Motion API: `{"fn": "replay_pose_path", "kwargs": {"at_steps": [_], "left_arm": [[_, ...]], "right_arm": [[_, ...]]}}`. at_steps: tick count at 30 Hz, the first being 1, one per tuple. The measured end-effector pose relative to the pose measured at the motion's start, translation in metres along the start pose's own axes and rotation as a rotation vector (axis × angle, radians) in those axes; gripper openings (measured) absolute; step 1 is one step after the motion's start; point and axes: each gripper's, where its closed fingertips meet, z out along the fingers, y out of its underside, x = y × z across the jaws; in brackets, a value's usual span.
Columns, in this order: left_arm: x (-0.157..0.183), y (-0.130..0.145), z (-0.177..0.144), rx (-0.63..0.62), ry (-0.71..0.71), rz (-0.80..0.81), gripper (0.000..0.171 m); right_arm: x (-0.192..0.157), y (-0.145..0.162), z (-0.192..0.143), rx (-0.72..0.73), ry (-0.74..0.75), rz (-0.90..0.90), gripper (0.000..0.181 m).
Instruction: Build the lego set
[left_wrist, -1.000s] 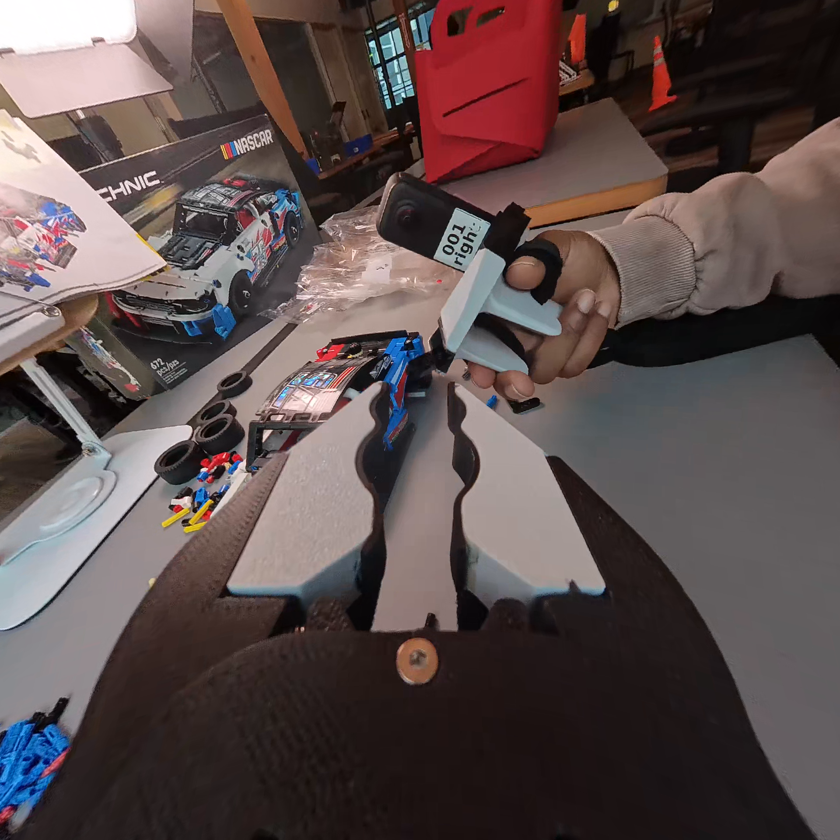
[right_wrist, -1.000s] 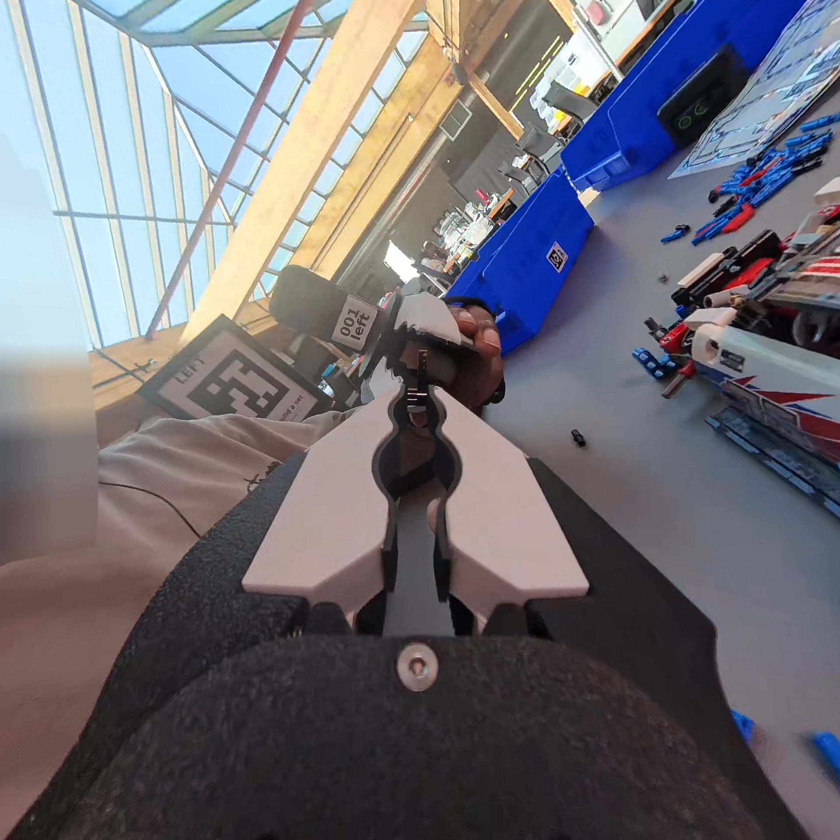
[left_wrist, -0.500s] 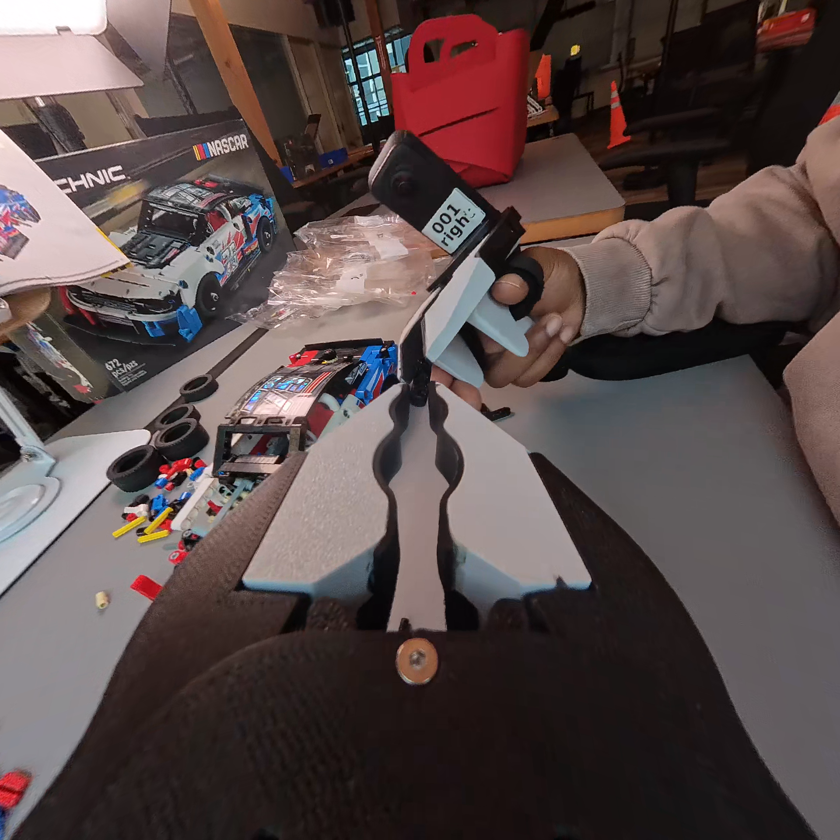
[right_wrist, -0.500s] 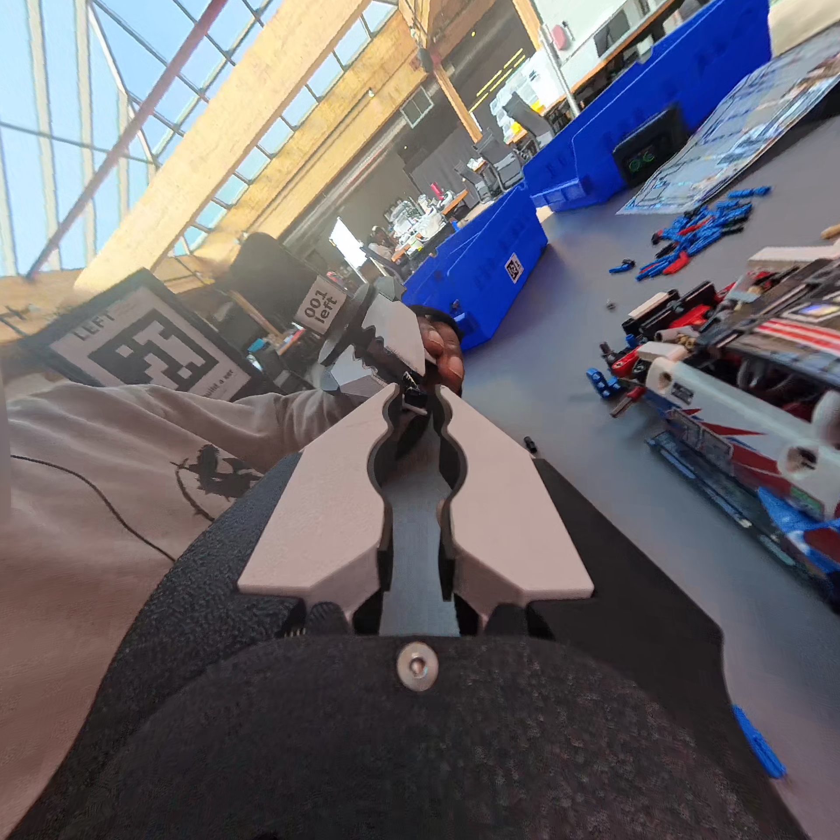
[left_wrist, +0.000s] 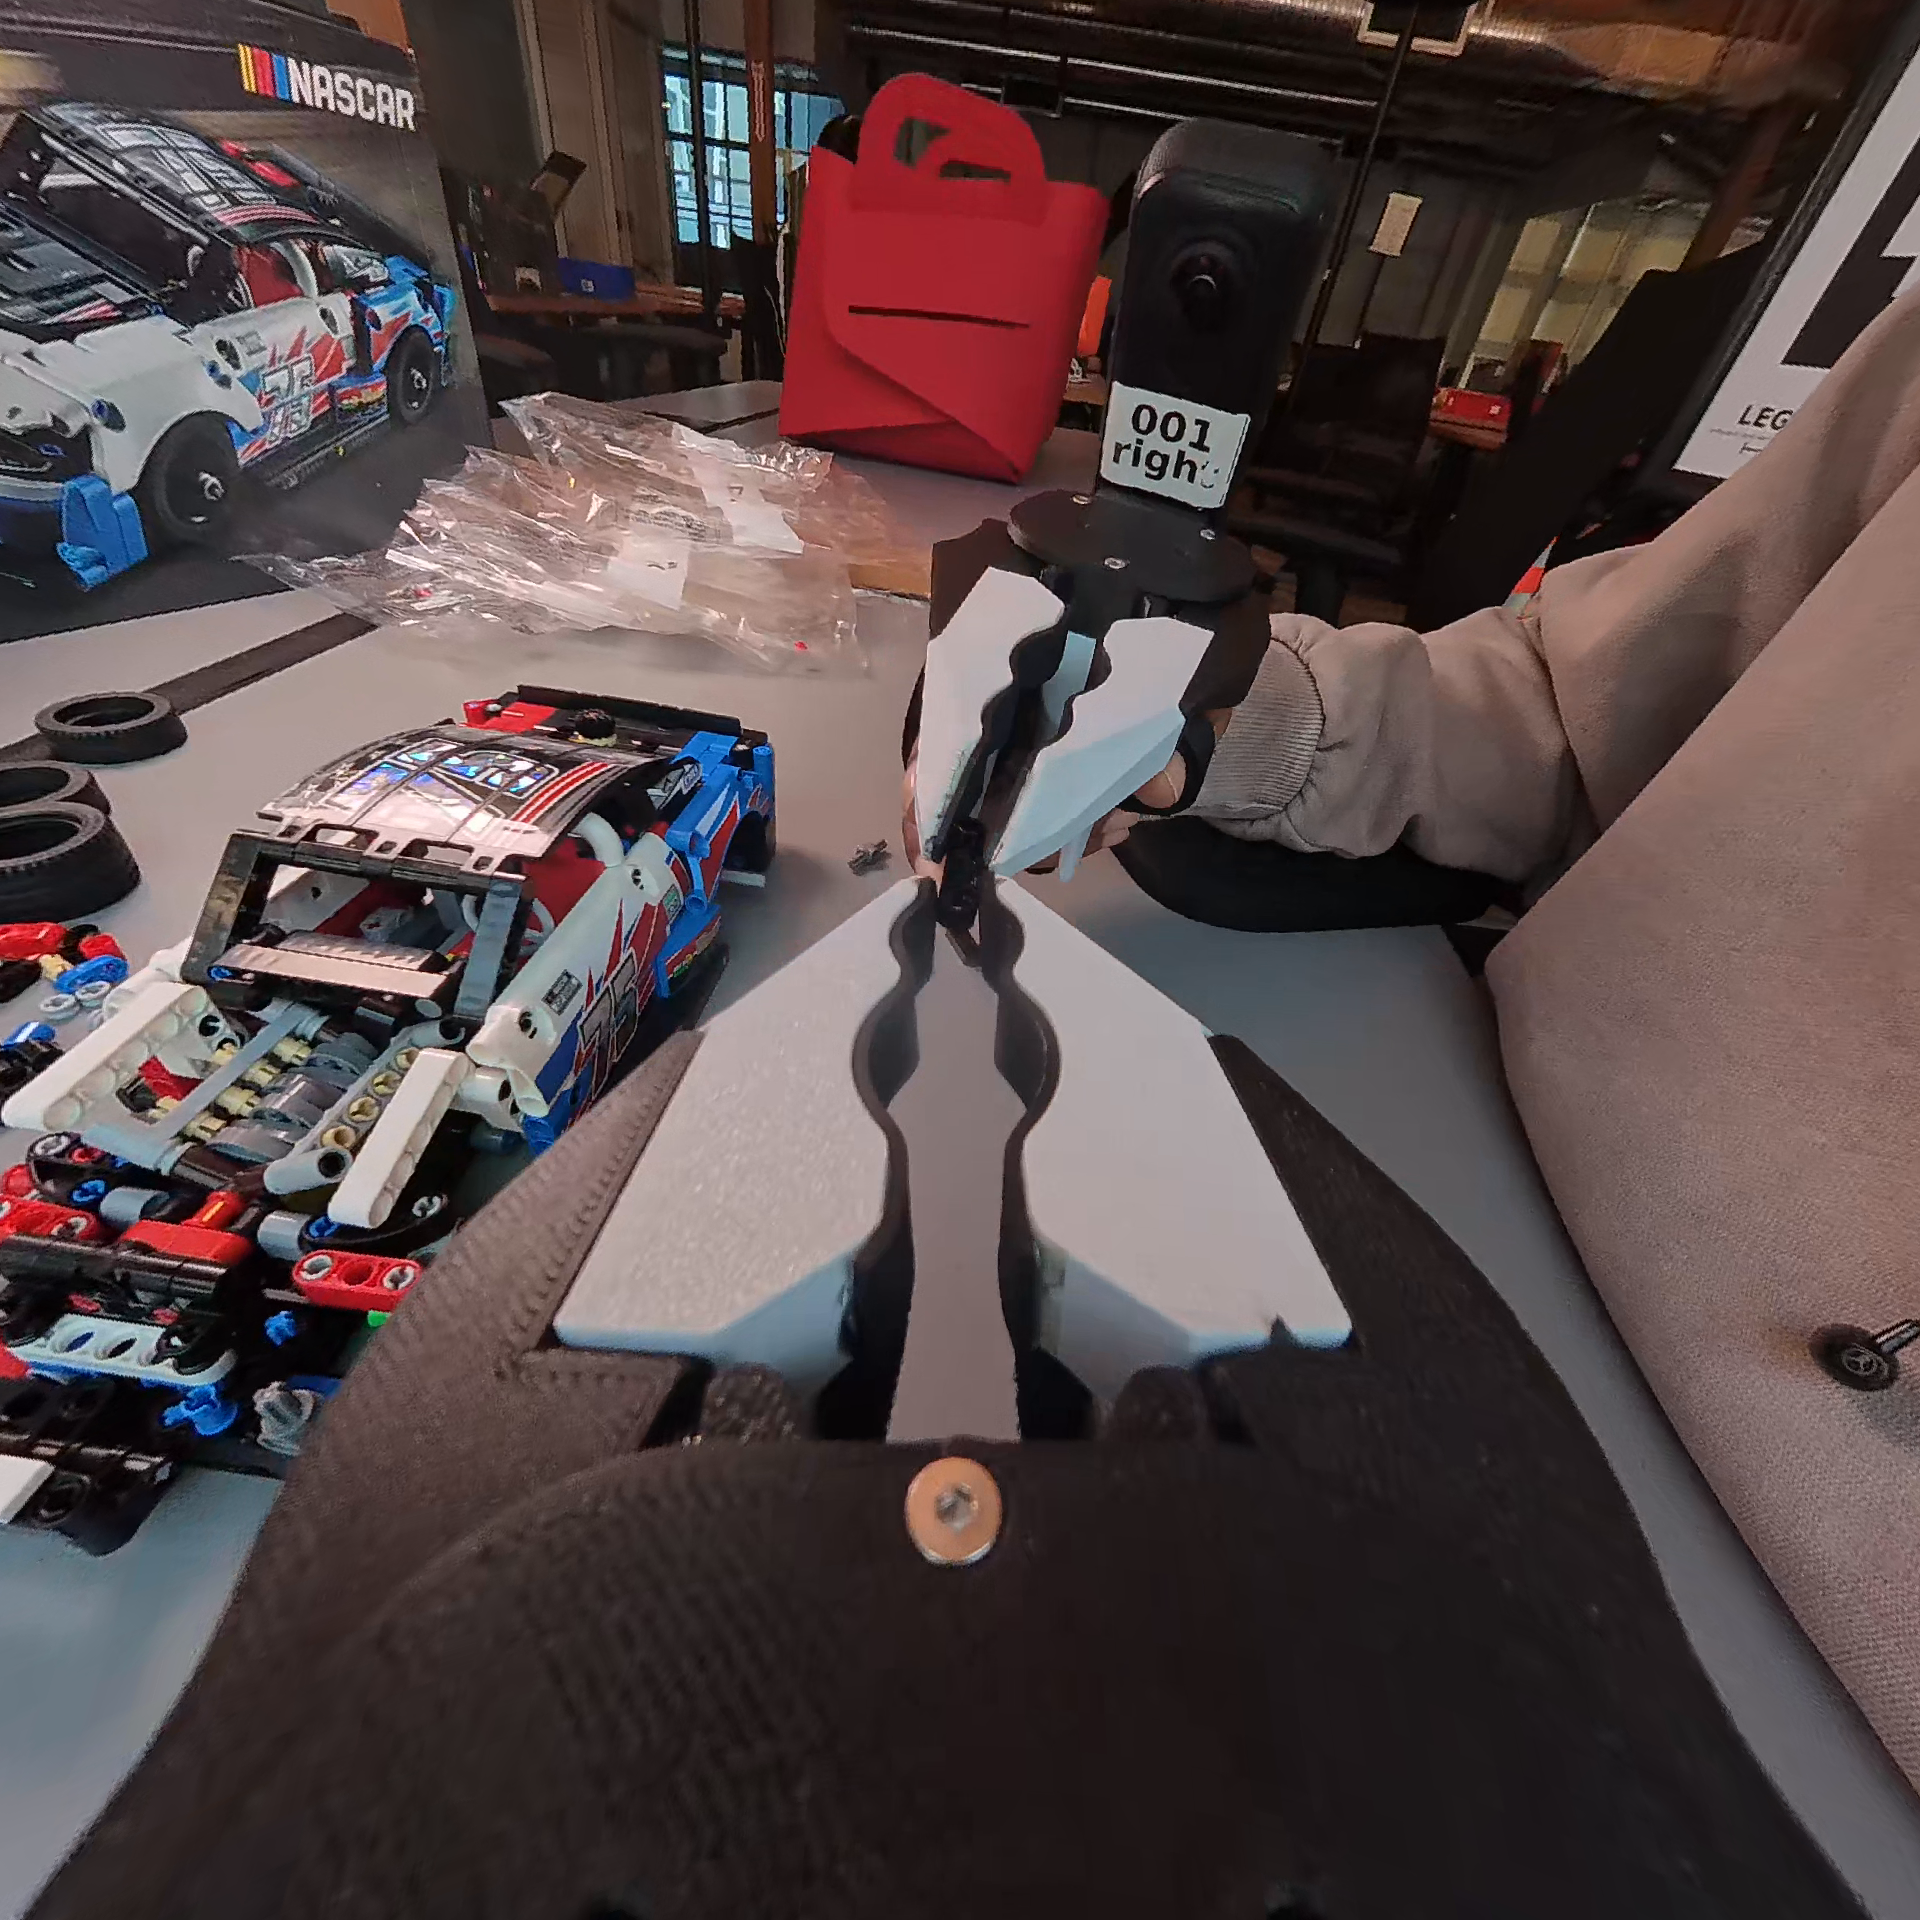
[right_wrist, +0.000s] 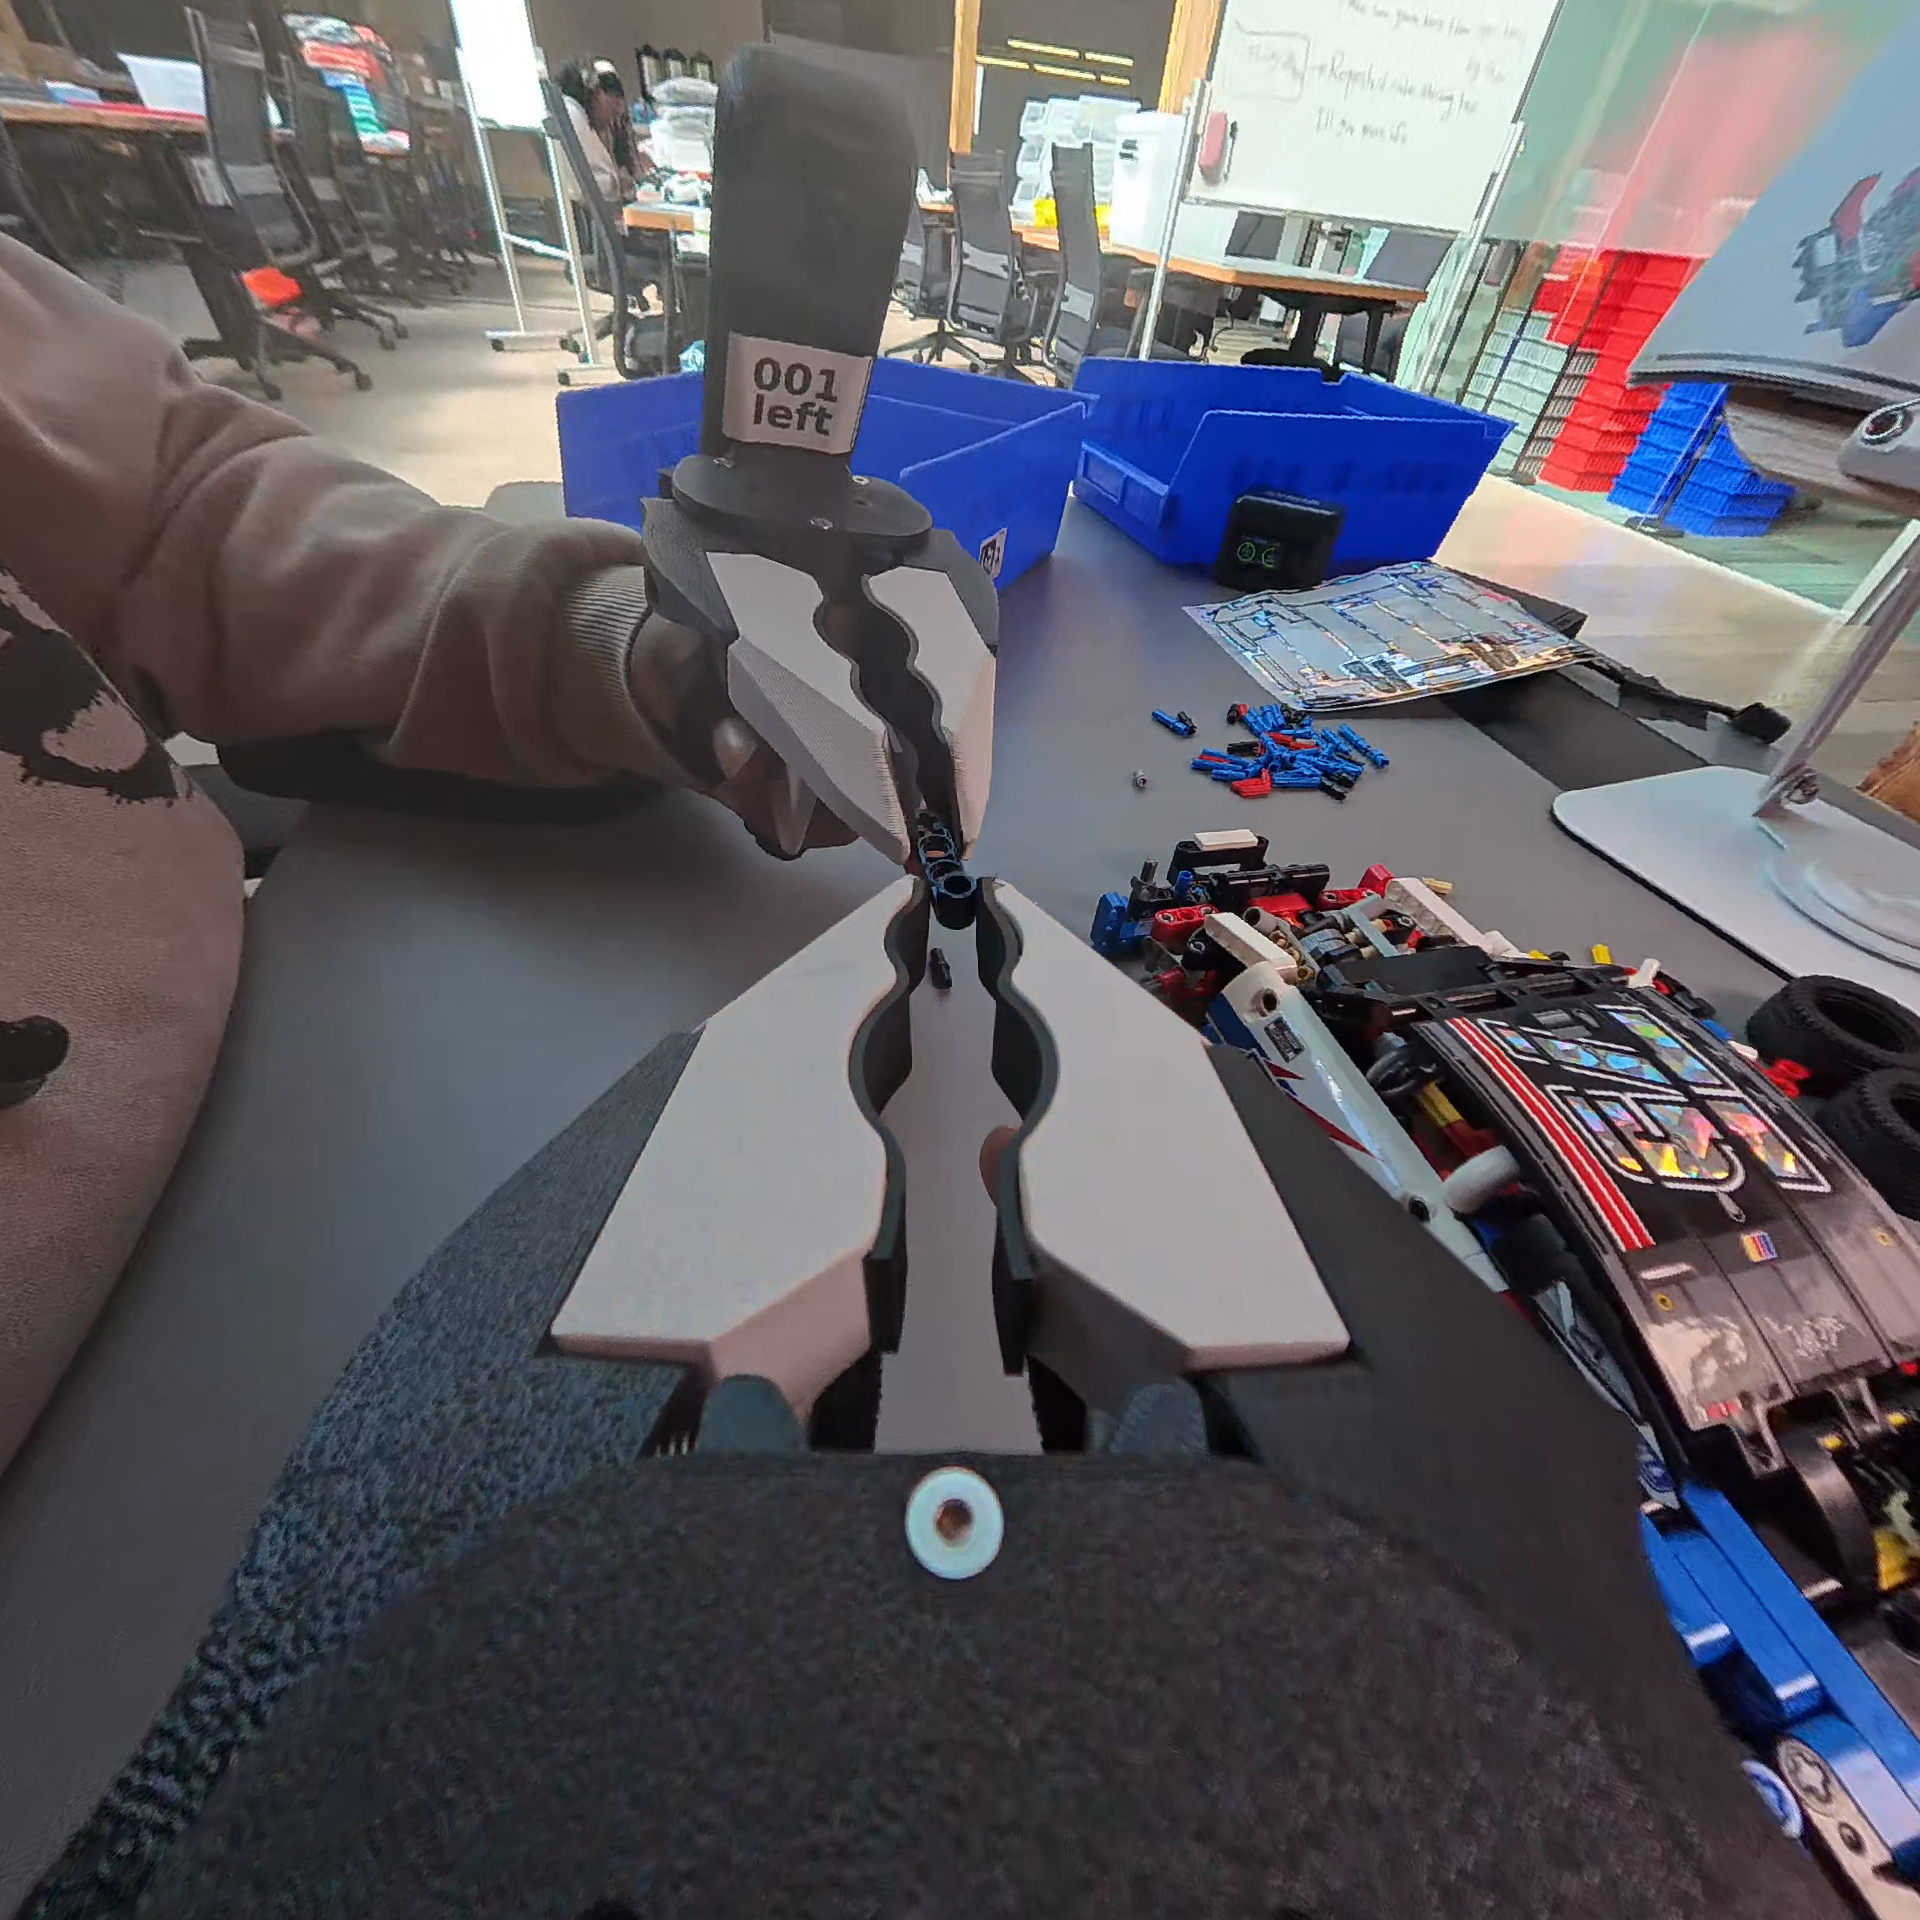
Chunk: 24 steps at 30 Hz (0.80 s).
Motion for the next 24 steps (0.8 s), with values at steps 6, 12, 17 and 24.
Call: {"fn": "replay_pose_path", "kwargs": {"at_steps": [6,12,17,24], "left_arm": [[0.001,0.013,-0.001,-0.09,0.006,0.086,0.007],[-0.003,0.055,-0.007,-0.342,-0.001,0.217,0.0],[-0.008,0.081,-0.006,-0.489,-0.039,0.277,0.0],[-0.038,0.073,-0.024,-0.495,-0.163,0.238,0.013]], "right_arm": [[-0.006,0.012,0.002,-0.066,-0.052,0.019,0.006],[-0.01,0.053,0.007,-0.296,-0.064,0.024,0.005],[-0.016,0.083,0.009,-0.468,-0.066,-0.02,0.005],[-0.018,0.093,0.008,-0.558,-0.055,-0.078,0.005]]}}
